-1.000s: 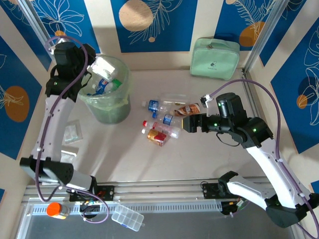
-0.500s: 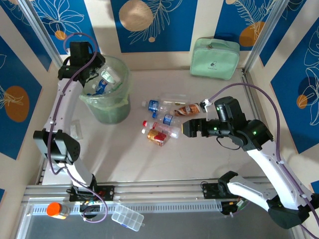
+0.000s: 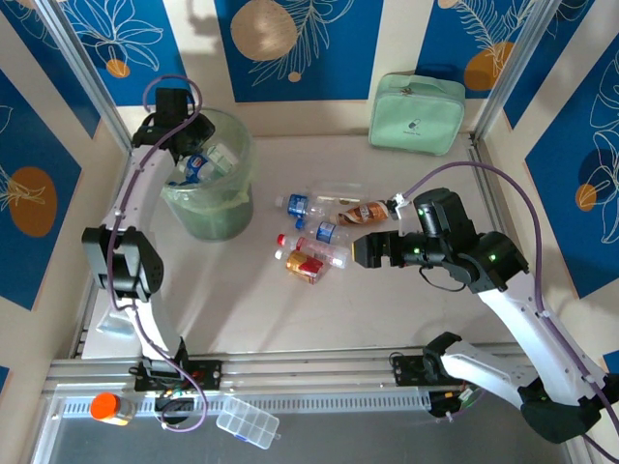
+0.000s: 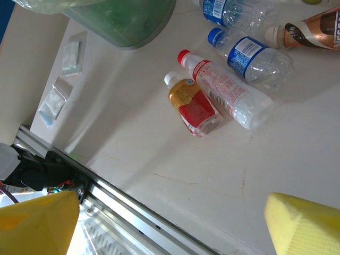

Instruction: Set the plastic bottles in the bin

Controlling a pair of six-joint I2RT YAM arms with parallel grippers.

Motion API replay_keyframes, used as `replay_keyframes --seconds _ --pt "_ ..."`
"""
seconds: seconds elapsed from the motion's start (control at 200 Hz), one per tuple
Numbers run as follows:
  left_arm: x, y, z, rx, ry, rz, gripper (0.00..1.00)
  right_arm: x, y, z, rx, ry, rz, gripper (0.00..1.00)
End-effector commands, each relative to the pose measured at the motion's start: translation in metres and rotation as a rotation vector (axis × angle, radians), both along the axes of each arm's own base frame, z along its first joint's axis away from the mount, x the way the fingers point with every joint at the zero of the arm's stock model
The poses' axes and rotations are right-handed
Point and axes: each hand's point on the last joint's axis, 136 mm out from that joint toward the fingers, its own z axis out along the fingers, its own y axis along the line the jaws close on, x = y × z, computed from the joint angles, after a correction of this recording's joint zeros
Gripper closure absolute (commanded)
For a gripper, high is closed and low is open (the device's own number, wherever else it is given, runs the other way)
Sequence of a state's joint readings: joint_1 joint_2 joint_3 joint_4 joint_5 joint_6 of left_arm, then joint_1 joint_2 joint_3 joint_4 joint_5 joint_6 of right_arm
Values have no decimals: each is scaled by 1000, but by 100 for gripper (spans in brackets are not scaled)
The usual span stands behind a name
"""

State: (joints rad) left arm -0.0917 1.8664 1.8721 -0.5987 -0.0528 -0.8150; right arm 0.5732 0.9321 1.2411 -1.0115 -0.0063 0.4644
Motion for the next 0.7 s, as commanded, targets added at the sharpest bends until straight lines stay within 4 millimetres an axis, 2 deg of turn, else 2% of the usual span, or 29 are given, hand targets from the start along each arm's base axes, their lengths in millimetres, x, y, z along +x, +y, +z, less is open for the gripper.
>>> replay_keyframes --seconds 0.0,0.08,0.155,0.285,0.505,0.695 --pt "0 1 -21 -11 37 11 84 -3 0 -6 -15 16 9 9" --pt "-1 2 -22 4 42 6 65 -3 1 -5 -14 16 13 9" --pt "-1 2 -15 13 27 -7 48 -2 2 -4 -15 9 17 9" --pt "-1 0 7 33 -11 -38 36 1 1 1 -23 -14 18 9" --pt "-13 -3 48 44 -82 -70 34 6 -6 10 -65 -70 2 9" --pt "-33 -25 79 74 -180 -169 34 9 -6 15 -83 -90 19 8"
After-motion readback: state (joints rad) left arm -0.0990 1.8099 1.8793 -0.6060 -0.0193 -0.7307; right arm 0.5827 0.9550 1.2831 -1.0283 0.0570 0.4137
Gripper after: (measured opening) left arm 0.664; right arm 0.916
